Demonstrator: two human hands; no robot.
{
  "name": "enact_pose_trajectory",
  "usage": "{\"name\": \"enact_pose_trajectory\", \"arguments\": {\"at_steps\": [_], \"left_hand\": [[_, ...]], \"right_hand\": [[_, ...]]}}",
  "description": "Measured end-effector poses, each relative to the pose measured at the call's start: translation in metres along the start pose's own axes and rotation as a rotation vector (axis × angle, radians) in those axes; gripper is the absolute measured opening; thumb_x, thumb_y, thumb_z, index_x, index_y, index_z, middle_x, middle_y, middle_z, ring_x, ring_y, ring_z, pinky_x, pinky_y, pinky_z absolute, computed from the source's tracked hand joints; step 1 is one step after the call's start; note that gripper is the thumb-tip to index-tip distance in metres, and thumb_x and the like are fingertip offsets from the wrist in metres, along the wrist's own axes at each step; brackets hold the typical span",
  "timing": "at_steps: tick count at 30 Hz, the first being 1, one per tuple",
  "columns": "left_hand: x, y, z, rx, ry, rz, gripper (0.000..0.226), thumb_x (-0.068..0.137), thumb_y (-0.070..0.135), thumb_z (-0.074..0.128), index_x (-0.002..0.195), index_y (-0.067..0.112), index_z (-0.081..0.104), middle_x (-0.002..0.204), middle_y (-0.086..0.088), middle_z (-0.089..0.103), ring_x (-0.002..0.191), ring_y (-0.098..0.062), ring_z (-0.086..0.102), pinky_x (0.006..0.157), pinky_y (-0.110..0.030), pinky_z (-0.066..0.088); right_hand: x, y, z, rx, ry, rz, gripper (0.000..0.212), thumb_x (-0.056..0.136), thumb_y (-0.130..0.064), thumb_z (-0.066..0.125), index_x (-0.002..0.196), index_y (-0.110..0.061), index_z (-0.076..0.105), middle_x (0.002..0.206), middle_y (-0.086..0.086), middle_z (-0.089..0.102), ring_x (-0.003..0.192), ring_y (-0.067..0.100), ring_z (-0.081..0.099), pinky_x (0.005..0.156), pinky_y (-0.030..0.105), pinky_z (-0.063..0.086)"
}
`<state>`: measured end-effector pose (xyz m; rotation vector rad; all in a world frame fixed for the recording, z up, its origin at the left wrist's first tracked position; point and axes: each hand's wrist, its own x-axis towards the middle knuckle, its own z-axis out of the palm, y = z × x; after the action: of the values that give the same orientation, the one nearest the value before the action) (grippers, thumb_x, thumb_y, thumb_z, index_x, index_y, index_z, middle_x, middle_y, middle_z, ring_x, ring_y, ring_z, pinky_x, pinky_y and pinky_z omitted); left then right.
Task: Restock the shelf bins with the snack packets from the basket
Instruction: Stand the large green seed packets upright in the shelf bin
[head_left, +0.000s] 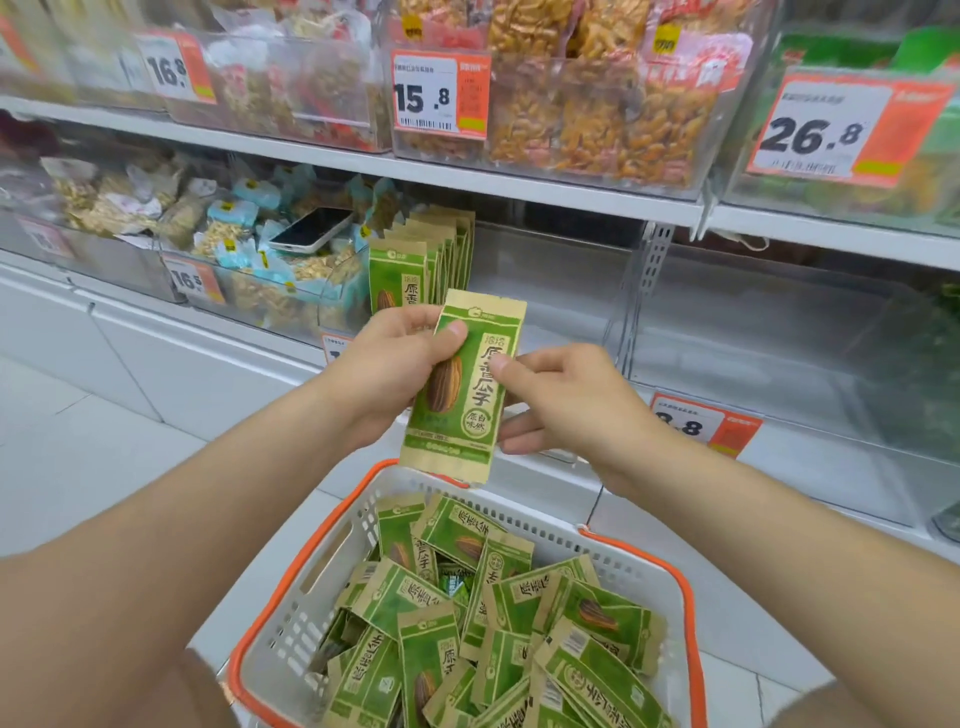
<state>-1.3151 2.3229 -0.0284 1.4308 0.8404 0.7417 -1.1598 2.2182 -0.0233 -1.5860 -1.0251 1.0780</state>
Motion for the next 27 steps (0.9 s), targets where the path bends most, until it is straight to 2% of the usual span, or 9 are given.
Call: {"name": "enact_pose_trajectory", "arguments": {"at_steps": [2,7,12,15,17,18,20,23,27], "left_hand": [[0.003,0.001,0.001,-0.043,0.040,0.026,0.024,0.109,0.016,0.054,0.126,0.004,0.066,0.113,-0.015,0.078,0.107,-0.032,0.075,0.090,-0.045,0.061],[0.016,0.009,-0.009,-0.035,0.108,0.056,0.023,0.109,0.019,0.056,0.126,0.009,0.066,0.109,-0.011,0.079,0.099,-0.028,0.078,0.081,-0.040,0.065],[0.038,0.021,-0.025,0.052,0.151,0.046,0.039,0.111,0.040,0.049,0.118,0.009,0.071,0.104,-0.007,0.080,0.096,-0.024,0.078,0.084,-0.041,0.063],[0.056,0.025,-0.039,0.298,0.355,0.084,0.046,0.106,0.042,0.044,0.104,0.004,0.070,0.096,-0.001,0.073,0.088,-0.020,0.069,0.082,-0.035,0.052],[0.063,0.025,-0.051,0.510,0.456,0.126,0.024,0.095,0.020,0.050,0.106,0.010,0.068,0.104,-0.002,0.070,0.097,-0.022,0.064,0.088,-0.037,0.053],[0.064,0.024,-0.056,0.617,0.461,0.125,0.026,0.092,0.009,0.051,0.112,0.013,0.067,0.110,-0.003,0.069,0.104,-0.024,0.064,0.092,-0.039,0.054],[0.066,0.021,-0.066,0.837,0.439,0.165,0.038,0.087,-0.002,0.054,0.120,0.013,0.062,0.115,-0.008,0.068,0.111,-0.029,0.062,0.096,-0.045,0.054],[0.073,0.017,-0.073,1.114,0.478,0.215,0.043,0.082,0.000,0.061,0.123,0.013,0.056,0.118,-0.009,0.066,0.116,-0.038,0.060,0.095,-0.052,0.050],[0.078,0.017,-0.076,1.226,0.525,0.209,0.037,0.084,0.001,0.063,0.116,0.013,0.048,0.110,-0.010,0.064,0.112,-0.041,0.055,0.091,-0.053,0.044]], "right_hand": [[0.006,0.000,0.001,0.033,0.020,-0.021,0.035,0.101,-0.035,0.067,0.112,-0.002,0.072,0.093,0.011,0.080,0.079,0.032,0.079,0.078,0.046,0.066],[0.029,-0.007,0.005,0.153,-0.018,-0.077,0.032,0.098,-0.031,0.071,0.110,-0.002,0.076,0.097,0.011,0.080,0.088,0.030,0.079,0.082,0.040,0.065],[0.059,-0.025,0.018,0.142,0.156,-0.241,0.022,0.095,-0.018,0.076,0.104,0.001,0.074,0.083,0.012,0.079,0.074,0.024,0.078,0.066,0.033,0.064],[0.086,-0.033,0.021,-0.008,0.379,-0.487,0.012,0.089,-0.026,0.081,0.090,-0.016,0.075,0.077,0.004,0.079,0.070,0.024,0.077,0.068,0.045,0.065],[0.104,-0.033,0.023,-0.132,0.439,-0.590,0.011,0.087,-0.033,0.079,0.085,-0.024,0.071,0.077,-0.004,0.077,0.072,0.021,0.076,0.072,0.047,0.063],[0.113,-0.031,0.024,-0.225,0.445,-0.608,0.011,0.087,-0.034,0.077,0.084,-0.026,0.069,0.079,-0.007,0.076,0.076,0.021,0.075,0.076,0.047,0.061],[0.125,-0.024,0.028,-0.451,0.418,-0.585,0.012,0.090,-0.033,0.075,0.087,-0.025,0.066,0.085,-0.010,0.072,0.087,0.023,0.068,0.085,0.036,0.051],[0.139,-0.015,0.039,-0.616,0.337,-0.452,0.014,0.095,-0.026,0.073,0.091,-0.016,0.064,0.090,-0.004,0.067,0.095,0.021,0.053,0.073,0.029,0.029],[0.163,-0.006,0.056,-0.609,0.288,-0.344,0.017,0.094,-0.022,0.074,0.089,-0.012,0.061,0.087,0.002,0.065,0.094,0.026,0.055,0.069,0.031,0.032]]}}
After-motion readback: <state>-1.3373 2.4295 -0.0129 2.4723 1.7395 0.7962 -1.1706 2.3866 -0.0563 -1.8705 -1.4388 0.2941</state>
